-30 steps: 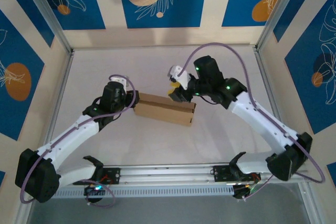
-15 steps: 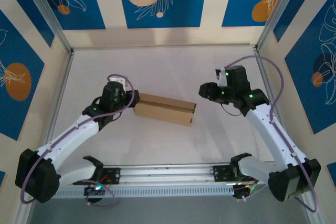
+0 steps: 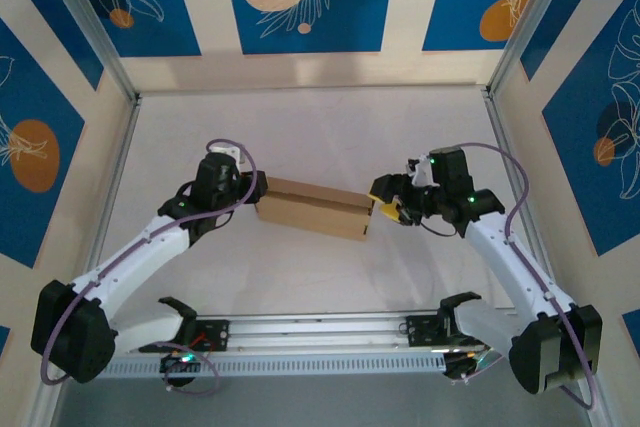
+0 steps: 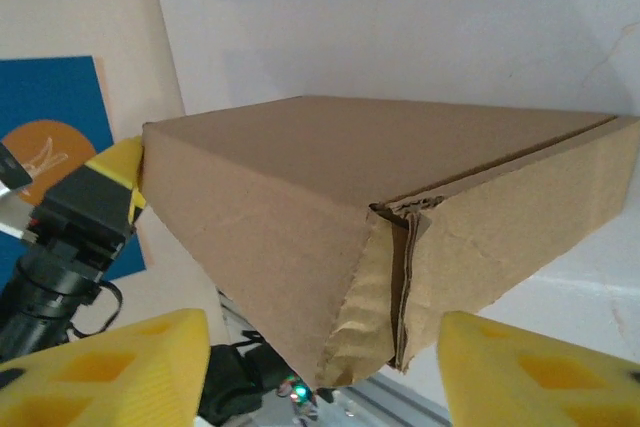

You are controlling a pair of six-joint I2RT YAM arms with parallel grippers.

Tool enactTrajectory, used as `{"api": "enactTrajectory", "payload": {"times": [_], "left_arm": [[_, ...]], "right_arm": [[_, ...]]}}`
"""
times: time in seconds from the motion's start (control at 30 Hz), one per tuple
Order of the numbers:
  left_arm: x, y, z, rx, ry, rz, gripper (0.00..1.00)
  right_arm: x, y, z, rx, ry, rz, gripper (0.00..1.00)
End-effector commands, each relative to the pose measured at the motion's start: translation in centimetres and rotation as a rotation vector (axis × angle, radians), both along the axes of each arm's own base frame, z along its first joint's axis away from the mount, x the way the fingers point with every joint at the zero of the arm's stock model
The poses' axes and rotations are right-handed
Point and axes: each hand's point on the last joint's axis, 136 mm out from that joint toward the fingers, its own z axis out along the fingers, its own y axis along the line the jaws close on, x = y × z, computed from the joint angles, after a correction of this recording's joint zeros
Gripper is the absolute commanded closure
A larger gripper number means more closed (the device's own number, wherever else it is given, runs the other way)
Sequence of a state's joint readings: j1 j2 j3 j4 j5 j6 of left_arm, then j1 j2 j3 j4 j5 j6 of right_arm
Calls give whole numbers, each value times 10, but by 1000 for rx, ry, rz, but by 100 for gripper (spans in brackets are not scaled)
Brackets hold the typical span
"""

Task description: Fold the paper box

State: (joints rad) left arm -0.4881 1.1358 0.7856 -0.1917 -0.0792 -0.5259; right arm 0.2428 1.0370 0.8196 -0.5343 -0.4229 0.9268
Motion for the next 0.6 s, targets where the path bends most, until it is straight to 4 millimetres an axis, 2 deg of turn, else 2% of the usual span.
{"api": "enactTrajectory", "payload": {"times": [0.0,0.17,0.37,0.47,0.57], "left_arm": [[-6,4,-13,21,71,4,56],[-7,7,-6,55,58,-8,53],[-4,20,27,70,-13,0,41],[-3,31,41,67,-45,16,37],[-3,45,39,68,-37,46,36]], "right_arm": [[-9,5,-13,25,59,14,42],[-10,1,-28,-14,65,15,48],[-9,-4,-40,-110,51,34,55],[-7,-6,-44,-132,49,36,56],[-2,-7,-43,-141,34,44,57]]}}
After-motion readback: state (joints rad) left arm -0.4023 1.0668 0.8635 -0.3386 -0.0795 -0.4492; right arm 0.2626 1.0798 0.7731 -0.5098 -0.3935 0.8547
